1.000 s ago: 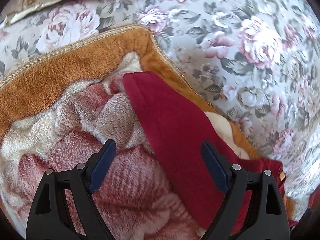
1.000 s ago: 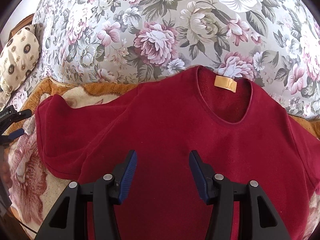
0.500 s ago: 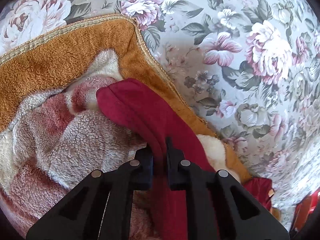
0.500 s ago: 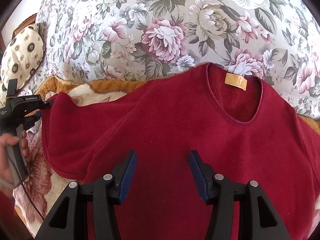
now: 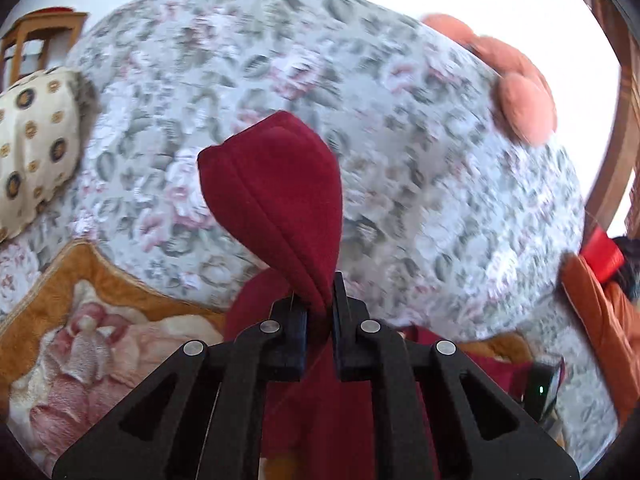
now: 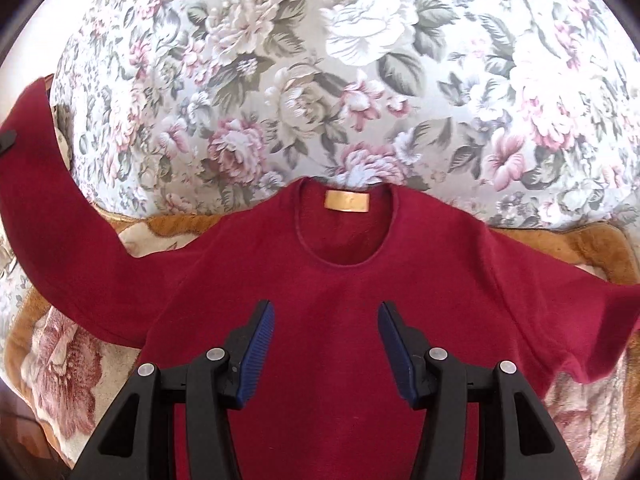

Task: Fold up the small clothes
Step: 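Lift the sleeve with the left gripper and fold it across the sweater body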

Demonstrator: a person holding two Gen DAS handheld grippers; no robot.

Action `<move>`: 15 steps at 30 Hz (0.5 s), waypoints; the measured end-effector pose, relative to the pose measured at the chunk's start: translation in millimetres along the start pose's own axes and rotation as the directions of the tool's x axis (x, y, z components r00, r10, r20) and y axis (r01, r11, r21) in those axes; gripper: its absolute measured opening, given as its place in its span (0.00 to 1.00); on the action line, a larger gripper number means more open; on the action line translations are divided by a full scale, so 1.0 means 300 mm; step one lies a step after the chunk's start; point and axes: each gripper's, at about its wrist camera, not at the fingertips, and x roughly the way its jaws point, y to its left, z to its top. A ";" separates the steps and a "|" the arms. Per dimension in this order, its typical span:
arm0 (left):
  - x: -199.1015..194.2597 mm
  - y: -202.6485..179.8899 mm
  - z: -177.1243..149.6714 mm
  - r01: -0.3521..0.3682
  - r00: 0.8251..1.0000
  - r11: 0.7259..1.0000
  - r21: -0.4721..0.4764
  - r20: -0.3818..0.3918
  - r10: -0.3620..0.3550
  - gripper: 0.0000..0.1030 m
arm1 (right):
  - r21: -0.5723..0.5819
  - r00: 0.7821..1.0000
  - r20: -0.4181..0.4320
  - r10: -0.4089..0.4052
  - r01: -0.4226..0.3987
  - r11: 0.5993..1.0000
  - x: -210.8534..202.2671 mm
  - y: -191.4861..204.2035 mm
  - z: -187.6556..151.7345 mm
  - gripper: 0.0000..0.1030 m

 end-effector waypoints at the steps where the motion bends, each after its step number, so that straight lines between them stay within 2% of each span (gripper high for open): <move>1: 0.050 -0.069 -0.040 0.029 0.999 0.999 0.030 -0.029 -0.028 0.08 | 0.020 1.000 0.004 -0.021 0.021 1.000 -0.011 -0.041 0.001 0.50; 4: 0.221 -0.237 -0.199 0.120 0.982 0.991 0.059 -0.156 -0.109 0.08 | 0.084 0.998 0.010 -0.063 0.062 0.995 -0.044 -0.164 -0.002 0.50; 7: 0.364 -0.316 -0.378 0.152 0.955 0.986 0.066 -0.267 -0.129 0.08 | 0.154 0.993 -0.001 -0.115 0.114 0.981 -0.061 -0.293 -0.013 0.50; 9: 0.461 -0.365 -0.496 0.199 0.917 0.977 0.070 -0.365 -0.161 0.08 | 0.195 0.991 -0.014 -0.131 0.131 0.972 -0.063 -0.370 -0.029 0.50; 11: 0.516 -0.405 -0.580 0.219 0.882 0.972 0.089 -0.444 -0.158 0.09 | 0.238 0.994 -0.020 -0.106 0.108 0.965 -0.062 -0.429 -0.045 0.50; 13: 0.519 -0.432 -0.613 0.218 0.857 0.969 0.118 -0.498 -0.133 0.12 | 0.271 0.998 -0.022 -0.060 0.064 0.960 -0.054 -0.460 -0.055 0.50; 14: 0.504 -0.438 -0.611 0.234 0.850 0.964 0.128 -0.509 -0.139 0.14 | 0.284 0.999 -0.018 -0.038 0.041 0.958 -0.052 -0.464 -0.053 0.50; 15: 0.474 -0.442 -0.597 0.251 0.851 0.958 0.138 -0.504 -0.150 0.16 | 0.290 1.000 -0.006 -0.021 0.022 0.957 -0.048 -0.466 -0.054 0.50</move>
